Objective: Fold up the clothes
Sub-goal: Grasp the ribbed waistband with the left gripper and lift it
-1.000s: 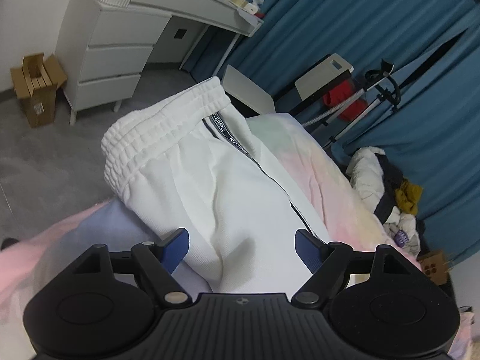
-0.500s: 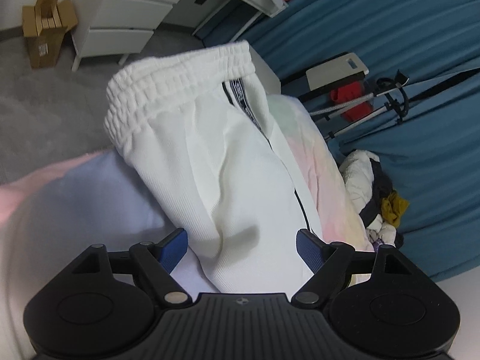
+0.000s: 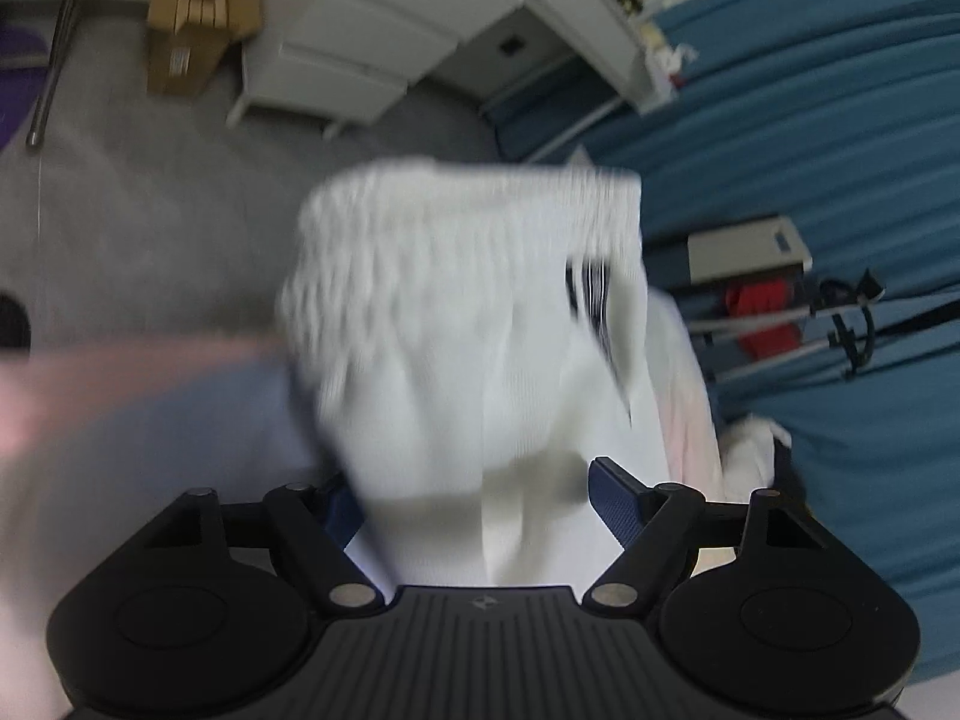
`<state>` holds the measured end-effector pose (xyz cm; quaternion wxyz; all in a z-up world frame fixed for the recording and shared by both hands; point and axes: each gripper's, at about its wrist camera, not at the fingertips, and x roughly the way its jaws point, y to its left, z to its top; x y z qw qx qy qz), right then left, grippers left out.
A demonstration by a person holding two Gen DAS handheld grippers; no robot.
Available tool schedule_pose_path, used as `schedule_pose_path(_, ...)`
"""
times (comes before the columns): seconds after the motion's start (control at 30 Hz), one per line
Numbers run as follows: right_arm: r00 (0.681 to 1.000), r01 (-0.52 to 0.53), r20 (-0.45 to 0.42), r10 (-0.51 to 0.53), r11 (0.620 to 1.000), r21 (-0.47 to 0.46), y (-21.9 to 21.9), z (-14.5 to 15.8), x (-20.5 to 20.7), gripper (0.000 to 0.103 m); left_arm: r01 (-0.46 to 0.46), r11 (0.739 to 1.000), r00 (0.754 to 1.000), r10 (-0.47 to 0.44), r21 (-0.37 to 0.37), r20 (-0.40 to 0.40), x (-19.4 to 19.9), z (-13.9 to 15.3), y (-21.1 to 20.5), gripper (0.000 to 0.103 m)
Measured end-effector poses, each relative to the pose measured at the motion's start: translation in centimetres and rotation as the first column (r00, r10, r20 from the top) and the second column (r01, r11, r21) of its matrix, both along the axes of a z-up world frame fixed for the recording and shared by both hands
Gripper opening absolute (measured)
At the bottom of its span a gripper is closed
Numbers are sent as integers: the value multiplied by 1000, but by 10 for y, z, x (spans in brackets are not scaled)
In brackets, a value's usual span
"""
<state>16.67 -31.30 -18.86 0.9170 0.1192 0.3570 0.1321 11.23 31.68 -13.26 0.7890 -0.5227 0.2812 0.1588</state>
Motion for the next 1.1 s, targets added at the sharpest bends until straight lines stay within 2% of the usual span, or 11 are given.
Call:
schedule_pose_path(0.03,1000,4,3,-4,1000,8,-2,1,0,27,3,1000,1000,-3,23,18,2,3,1,70)
schedule_pose_path(0.13,1000,16,13,-16,999,30,-8,3,-2,27,35,994,995,-44,108,86,7,17,-5,38)
schedule_pose_path(0.23,999,27,23,-28,998,53,-13,5,-3,27,60,979,984,-90,194,151,12,31,-10,23)
schedule_pose_path(0.33,999,38,32,-40,996,76,-19,7,-5,27,79,953,964,-147,292,222,13,50,-20,19)
schedule_pose_path(0.53,996,66,53,-73,990,123,-33,13,-8,30,77,832,859,-335,549,388,0,131,-121,18)
schedule_pose_path(0.67,984,137,94,-154,976,169,-67,33,-15,30,60,751,788,-440,658,431,-1,164,-212,18)
schedule_pose_path(0.73,974,171,113,-195,966,193,-84,43,-19,30,64,725,759,-482,686,438,2,168,-261,18)
schedule_pose_path(0.83,957,220,140,-256,948,229,-109,58,-24,30,91,706,734,-525,703,432,11,162,-329,19)
schedule_pose_path(0.87,950,239,142,-278,940,243,-119,60,-25,30,102,686,725,-547,721,418,12,155,-353,19)
schedule_pose_path(1.03,920,332,79,-383,872,361,-170,51,-25,30,218,541,673,-687,812,276,19,95,-460,18)
schedule_pose_path(1.1,911,353,49,-409,837,418,-187,45,-24,30,293,460,643,-744,838,184,16,62,-495,18)
